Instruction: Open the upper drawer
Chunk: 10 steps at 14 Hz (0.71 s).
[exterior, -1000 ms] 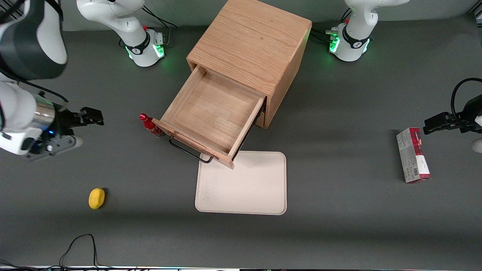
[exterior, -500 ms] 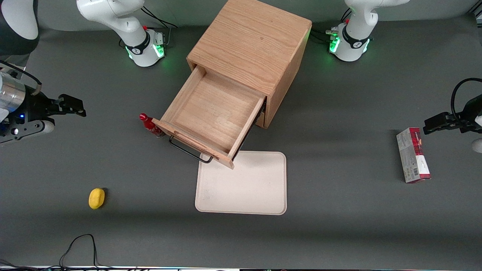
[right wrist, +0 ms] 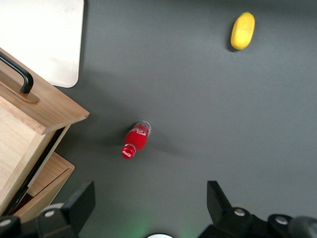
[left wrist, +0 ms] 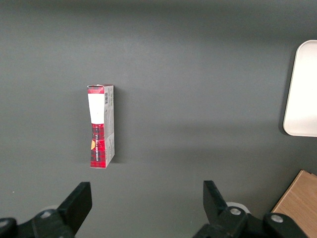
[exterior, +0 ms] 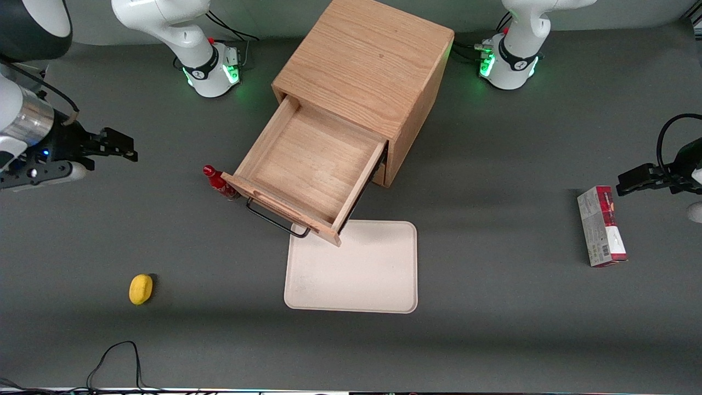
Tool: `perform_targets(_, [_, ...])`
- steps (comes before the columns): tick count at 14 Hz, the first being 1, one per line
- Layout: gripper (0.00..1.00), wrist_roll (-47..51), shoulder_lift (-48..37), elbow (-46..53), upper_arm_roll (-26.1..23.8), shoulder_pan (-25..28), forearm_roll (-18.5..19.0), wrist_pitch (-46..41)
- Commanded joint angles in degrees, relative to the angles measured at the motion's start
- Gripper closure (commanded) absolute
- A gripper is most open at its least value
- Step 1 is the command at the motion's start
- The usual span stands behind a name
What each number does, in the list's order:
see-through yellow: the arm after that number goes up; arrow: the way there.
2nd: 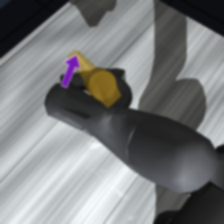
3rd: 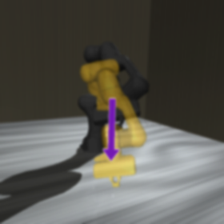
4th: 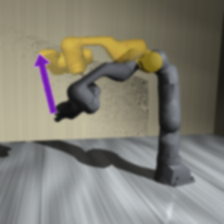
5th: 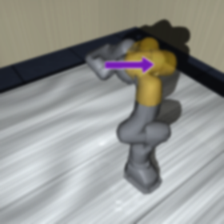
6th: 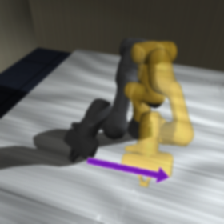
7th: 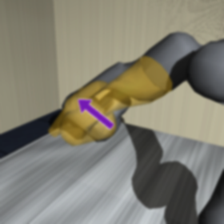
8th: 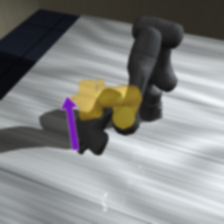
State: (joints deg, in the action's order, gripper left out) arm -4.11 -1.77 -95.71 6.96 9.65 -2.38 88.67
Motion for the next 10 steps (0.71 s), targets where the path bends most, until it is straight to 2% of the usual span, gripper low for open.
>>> perform_targets(1, [0.0,2.7,-2.8,-2.2,-3.2,-2.4,1.1,0.4])
perform_targets(6, [0.0,2.7,-2.6,-0.5,-3.6,-1.7,1.6,-0.7])
perform_targets(10, [0.0,3.0,-3.0,-0.3,-3.4,-1.5,4.3,-1.6])
